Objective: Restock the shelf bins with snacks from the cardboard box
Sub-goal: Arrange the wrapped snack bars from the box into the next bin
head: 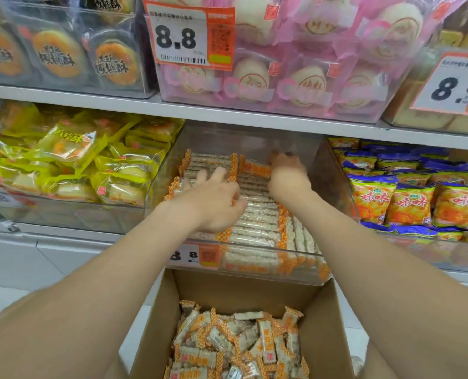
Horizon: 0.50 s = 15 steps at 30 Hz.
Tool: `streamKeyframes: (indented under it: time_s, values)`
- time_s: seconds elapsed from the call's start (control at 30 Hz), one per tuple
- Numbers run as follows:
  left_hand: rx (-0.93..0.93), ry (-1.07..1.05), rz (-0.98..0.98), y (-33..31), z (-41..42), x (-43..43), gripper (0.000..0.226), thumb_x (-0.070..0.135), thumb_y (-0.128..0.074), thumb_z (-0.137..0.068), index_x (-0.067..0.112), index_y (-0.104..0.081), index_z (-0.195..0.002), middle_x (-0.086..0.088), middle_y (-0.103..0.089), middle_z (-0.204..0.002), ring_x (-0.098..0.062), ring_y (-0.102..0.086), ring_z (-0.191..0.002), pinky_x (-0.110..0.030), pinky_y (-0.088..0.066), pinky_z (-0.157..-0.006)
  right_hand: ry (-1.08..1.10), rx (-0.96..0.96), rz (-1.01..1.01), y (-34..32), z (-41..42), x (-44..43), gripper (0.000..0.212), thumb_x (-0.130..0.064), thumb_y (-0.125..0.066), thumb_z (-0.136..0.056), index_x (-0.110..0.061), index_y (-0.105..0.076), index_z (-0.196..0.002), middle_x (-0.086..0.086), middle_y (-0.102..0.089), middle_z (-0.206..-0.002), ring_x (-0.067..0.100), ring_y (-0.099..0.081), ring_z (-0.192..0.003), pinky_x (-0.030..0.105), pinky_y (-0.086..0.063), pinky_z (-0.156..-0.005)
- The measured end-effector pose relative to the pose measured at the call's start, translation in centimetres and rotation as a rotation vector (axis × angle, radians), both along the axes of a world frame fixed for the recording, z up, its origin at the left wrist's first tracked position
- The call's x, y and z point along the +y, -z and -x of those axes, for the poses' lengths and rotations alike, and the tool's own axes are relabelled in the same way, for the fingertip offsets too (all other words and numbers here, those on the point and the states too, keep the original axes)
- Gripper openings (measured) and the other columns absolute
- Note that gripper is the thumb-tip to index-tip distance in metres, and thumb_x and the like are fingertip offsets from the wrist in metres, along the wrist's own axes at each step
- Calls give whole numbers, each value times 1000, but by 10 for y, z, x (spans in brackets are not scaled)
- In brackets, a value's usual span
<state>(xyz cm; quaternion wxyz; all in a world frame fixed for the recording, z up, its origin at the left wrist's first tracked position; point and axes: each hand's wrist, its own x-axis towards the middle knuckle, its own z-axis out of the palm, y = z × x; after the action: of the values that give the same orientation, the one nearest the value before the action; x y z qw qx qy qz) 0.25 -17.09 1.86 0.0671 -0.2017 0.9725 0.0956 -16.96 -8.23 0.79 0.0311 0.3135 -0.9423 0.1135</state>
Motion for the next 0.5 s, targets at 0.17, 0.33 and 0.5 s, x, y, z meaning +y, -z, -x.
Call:
streamKeyframes:
  time_s: [0.17,0.33,0.5]
  values:
    - [-69,10,-12,15,4,-4,63,64,-24,-105,43,-13,-164,0,13,-175,-43,12,-159,-66,8,-125,58,47,58,2,11,-9,50,12,-44,-95,-13,-61,-135,17,-56,-135,44,-61,-119,48,-55,-93]
    - [-82,9,-49,16,6,-5,66,68,-23,-104,44,-12,-164,2,20,-174,-40,18,-159,-64,13,-125,43,229,13,14,15,-10,41,0,-49,-97,-14,-61,-133,18,-49,-140,46,-47,-132,50,-44,-103]
    - [-31,7,-77,16,5,-7,66,68,-25,-104,45,-9,-164,2,14,-175,-41,15,-159,-64,9,-126,7,17,11,22,20,-11,53,7,-63,-87,-14,-57,-135,14,-39,-137,48,-55,-122,54,-54,-98]
